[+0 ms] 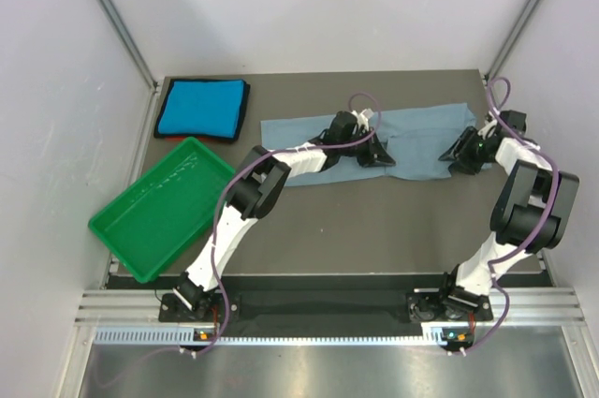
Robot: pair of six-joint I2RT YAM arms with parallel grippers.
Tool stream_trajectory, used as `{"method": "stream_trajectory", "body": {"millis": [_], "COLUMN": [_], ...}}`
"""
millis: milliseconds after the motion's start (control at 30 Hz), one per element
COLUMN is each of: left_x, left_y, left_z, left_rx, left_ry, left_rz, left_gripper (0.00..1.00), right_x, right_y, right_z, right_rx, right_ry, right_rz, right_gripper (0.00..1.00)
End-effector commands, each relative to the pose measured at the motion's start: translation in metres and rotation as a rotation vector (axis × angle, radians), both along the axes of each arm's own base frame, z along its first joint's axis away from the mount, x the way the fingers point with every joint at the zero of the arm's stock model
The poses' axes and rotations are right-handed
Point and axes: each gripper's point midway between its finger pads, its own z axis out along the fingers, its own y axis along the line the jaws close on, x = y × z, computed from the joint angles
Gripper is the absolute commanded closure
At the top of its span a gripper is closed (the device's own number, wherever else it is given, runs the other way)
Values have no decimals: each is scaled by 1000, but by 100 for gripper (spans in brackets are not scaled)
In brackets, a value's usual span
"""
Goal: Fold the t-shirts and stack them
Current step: Fold the tshirt
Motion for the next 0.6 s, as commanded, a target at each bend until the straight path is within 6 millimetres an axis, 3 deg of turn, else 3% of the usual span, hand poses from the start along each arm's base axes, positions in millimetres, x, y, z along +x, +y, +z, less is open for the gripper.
{"method": "stream_trajectory", "body": {"millis": [0, 267, 433, 567], "left_x": [1, 1, 2, 3], "left_y": [-10, -9, -3, 8], "left_z": [20, 26, 26, 22], "left_rx": [-65, -54, 14, 104], "left_ry": [-44, -43, -60, -119], "left_rz": [-27, -18, 6, 27], "left_gripper": [100, 100, 100, 78], "right_x": [-6, -22, -21, -28], "right_y": [-7, -7, -7, -13], "right_z": [22, 27, 21, 18], "right_rx": [-87, -71, -79, -123], "right_ry": [-68, -87, -90, -85], "right_rz": [4, -144, -126, -138], "right_gripper": [54, 56, 57, 53]}}
